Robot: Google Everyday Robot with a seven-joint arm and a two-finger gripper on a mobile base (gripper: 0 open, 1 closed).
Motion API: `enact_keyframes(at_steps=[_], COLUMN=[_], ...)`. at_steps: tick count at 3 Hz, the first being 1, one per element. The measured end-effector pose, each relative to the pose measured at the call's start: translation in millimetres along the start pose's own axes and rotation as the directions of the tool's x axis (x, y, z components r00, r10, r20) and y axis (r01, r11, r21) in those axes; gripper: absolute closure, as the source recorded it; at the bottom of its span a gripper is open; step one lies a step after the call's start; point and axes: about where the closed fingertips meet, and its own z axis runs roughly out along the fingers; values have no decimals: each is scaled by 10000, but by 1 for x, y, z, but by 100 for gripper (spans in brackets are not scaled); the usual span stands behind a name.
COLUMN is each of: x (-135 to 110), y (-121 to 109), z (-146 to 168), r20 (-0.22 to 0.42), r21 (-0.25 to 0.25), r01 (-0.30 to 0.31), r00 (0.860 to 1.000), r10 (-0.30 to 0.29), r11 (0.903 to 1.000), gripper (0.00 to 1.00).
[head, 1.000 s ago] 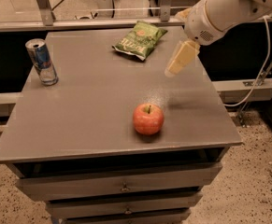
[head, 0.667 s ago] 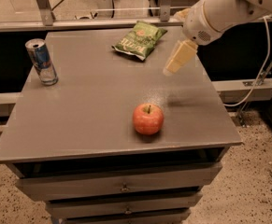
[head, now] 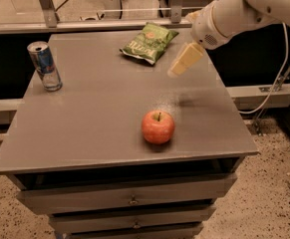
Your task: Move green jalapeno chip bag near apple
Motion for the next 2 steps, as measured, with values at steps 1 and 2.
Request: enact_keyframes(at_steps=[1,2], x=[6,20], y=[-41,-74], z=[41,74], r20=[566,1216], r21=[1030,1768], r01=[-1182,-2384], r00=[9920,9681], r10=[1128,2192], r11=[9876,9549], gripper=[0,0])
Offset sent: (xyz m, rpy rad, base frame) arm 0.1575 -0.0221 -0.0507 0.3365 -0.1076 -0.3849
